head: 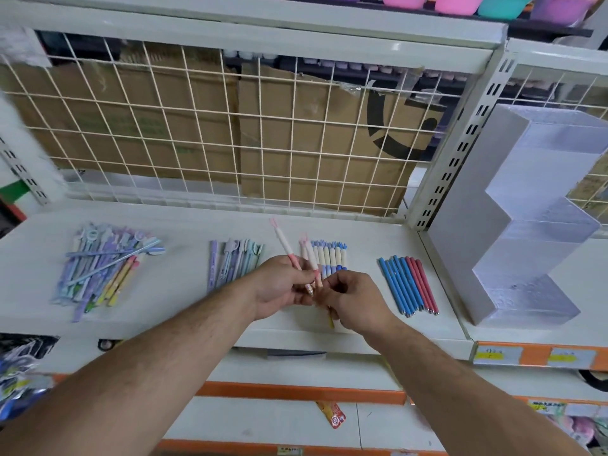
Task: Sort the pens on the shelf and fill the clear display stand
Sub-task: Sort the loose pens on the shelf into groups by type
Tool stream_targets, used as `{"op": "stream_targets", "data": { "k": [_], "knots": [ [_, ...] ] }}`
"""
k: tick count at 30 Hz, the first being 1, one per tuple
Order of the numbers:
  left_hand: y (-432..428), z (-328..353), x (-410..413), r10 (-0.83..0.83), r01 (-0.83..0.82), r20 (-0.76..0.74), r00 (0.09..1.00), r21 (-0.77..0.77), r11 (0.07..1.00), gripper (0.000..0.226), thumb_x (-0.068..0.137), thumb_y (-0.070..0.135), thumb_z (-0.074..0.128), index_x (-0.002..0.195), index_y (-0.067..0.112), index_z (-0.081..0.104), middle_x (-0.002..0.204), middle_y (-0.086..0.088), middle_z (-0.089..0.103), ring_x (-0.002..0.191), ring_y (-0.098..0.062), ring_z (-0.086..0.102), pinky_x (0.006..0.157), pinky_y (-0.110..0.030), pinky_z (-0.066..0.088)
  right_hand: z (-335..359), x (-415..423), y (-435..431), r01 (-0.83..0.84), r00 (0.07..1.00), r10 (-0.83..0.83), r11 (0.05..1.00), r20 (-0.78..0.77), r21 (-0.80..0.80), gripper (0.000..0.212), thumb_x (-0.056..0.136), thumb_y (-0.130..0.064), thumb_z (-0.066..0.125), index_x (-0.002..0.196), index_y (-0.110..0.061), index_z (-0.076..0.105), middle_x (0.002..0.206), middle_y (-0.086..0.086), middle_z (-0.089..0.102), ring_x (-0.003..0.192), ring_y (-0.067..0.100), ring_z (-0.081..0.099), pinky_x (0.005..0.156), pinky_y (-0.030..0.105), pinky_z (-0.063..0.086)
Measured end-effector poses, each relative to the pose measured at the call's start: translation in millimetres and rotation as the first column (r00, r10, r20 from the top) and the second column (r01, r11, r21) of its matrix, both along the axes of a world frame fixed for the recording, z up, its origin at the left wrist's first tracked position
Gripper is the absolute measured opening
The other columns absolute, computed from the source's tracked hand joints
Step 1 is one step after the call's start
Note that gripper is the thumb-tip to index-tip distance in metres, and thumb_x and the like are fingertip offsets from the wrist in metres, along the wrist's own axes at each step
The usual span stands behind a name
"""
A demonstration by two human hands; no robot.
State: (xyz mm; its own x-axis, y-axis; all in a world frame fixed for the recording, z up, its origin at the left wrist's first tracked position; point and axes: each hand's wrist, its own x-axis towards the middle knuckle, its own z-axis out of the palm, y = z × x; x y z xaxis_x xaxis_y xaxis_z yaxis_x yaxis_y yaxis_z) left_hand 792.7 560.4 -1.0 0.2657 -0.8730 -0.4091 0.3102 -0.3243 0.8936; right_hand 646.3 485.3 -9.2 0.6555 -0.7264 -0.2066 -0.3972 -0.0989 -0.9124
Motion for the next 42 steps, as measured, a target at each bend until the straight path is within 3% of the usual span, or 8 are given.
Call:
{"op": "stream_targets", "data": {
  "k": [6, 10, 13, 26, 32, 36, 38, 42],
  "knots": [
    [19.8, 0.9, 27.9, -0.068, 0.067, 0.056, 0.996, 0.014, 0.998, 0.015, 0.094, -0.01, 0.055, 0.097, 0.004, 0.059, 0.067, -0.003, 0.067, 0.068, -0.022, 0.064, 0.064, -0.033, 0.053, 1.3, 28.9, 19.7, 0.089, 0.996, -0.089, 0.995, -0.001, 0.036, 0.016, 0.097, -0.013, 0.061, 0.085, -0.007, 0.069, 0.055, -0.004, 0.061, 0.047, 0.008, 0.051, 0.042, 0.015, 0.036],
    [33.2, 0.4, 49.9, -0.07, 0.069, 0.065, 0.995, 0.02, 0.997, 0.003, 0.099, 0.007, 0.057, 0.1, 0.005, 0.059, 0.079, -0.006, 0.068, 0.069, -0.022, 0.063, 0.06, -0.031, 0.055, -1.6, 52.2, 40.7, 0.093, 0.996, -0.093, 0.995, -0.001, 0.022, 0.007, 0.092, -0.012, 0.066, 0.086, -0.009, 0.068, 0.059, -0.003, 0.062, 0.05, 0.01, 0.052, 0.044, 0.019, 0.038],
    [39.5, -0.9, 64.3, -0.073, 0.07, 0.059, 0.996, 0.051, 0.996, 0.02, 0.104, 0.016, 0.049, 0.1, 0.004, 0.064, 0.083, -0.013, 0.066, 0.066, -0.022, 0.064, 0.058, -0.031, 0.054, -1.6, 67.8, 53.2, 0.126, 0.992, -0.126, 0.992, -0.01, -0.011, 0.001, 0.088, -0.012, 0.069, 0.088, -0.011, 0.069, 0.064, -0.002, 0.065, 0.047, 0.006, 0.052, 0.045, 0.022, 0.04],
    [60.9, 2.7, 103.2, -0.21, 0.204, 0.067, 0.975, 0.09, 0.975, 0.021, 0.102, 0.009, 0.049, 0.086, 0.002, 0.059, 0.06, -0.011, 0.063, 0.056, -0.026, 0.065, 0.06, -0.037, 0.057, -5.2, 108.2, 89.8, 0.238, 0.971, -0.237, 0.971, 0.037, -0.033, 0.011, 0.087, -0.009, 0.076, 0.092, -0.004, 0.067, 0.064, 0.0, 0.062, 0.042, 0.0, 0.05, 0.042, 0.013, 0.038],
    [51.9, -6.1, 100.9, -0.214, 0.204, 0.111, 0.97, 0.095, 0.974, 0.03, 0.102, 0.021, 0.054, 0.1, -0.008, 0.062, 0.079, -0.016, 0.056, 0.063, -0.027, 0.058, 0.057, -0.035, 0.057, -11.0, 108.0, 78.8, 0.272, 0.943, -0.31, 0.929, -0.123, -0.252, 0.01, 0.086, -0.019, 0.075, 0.084, -0.016, 0.066, 0.069, -0.007, 0.066, 0.062, 0.007, 0.06, 0.055, 0.018, 0.044],
    [44.0, -8.2, 105.7, -0.136, 0.113, 0.236, 0.962, 0.11, 0.988, 0.016, 0.099, 0.016, 0.052, 0.089, 0.005, 0.058, 0.078, -0.011, 0.054, 0.059, -0.021, 0.052, 0.049, -0.026, 0.042, -15.2, 100.8, 48.6, 0.267, 0.877, -0.38, 0.894, -0.294, -0.36, 0.012, 0.087, -0.021, 0.068, 0.077, -0.018, 0.062, 0.065, -0.006, 0.062, 0.064, 0.016, 0.062, 0.053, 0.023, 0.045],
    [42.4, -9.5, 110.9, -0.115, 0.085, 0.273, 0.955, 0.118, 0.989, 0.015, 0.097, 0.017, 0.054, 0.087, 0.008, 0.059, 0.076, -0.007, 0.056, 0.058, -0.017, 0.054, 0.048, -0.025, 0.04, -18.9, 99.2, 37.2, 0.215, 0.838, -0.384, 0.885, -0.387, -0.413, 0.024, 0.092, -0.027, 0.063, 0.071, -0.017, 0.057, 0.059, -0.005, 0.057, 0.058, 0.015, 0.057, 0.046, 0.022, 0.036],
    [41.0, -13.5, 114.4, -0.081, 0.042, 0.307, 0.948, 0.132, 0.99, 0.012, 0.094, 0.017, 0.057, 0.089, 0.008, 0.063, 0.074, -0.004, 0.058, 0.057, -0.014, 0.054, 0.05, -0.025, 0.039, -24.4, 100.4, 20.7, 0.168, 0.812, -0.367, 0.892, -0.454, -0.42, 0.023, 0.097, -0.03, 0.059, 0.085, -0.01, 0.063, 0.07, 0.003, 0.065, 0.061, 0.017, 0.059, 0.051, 0.023, 0.043]
  ]
}}
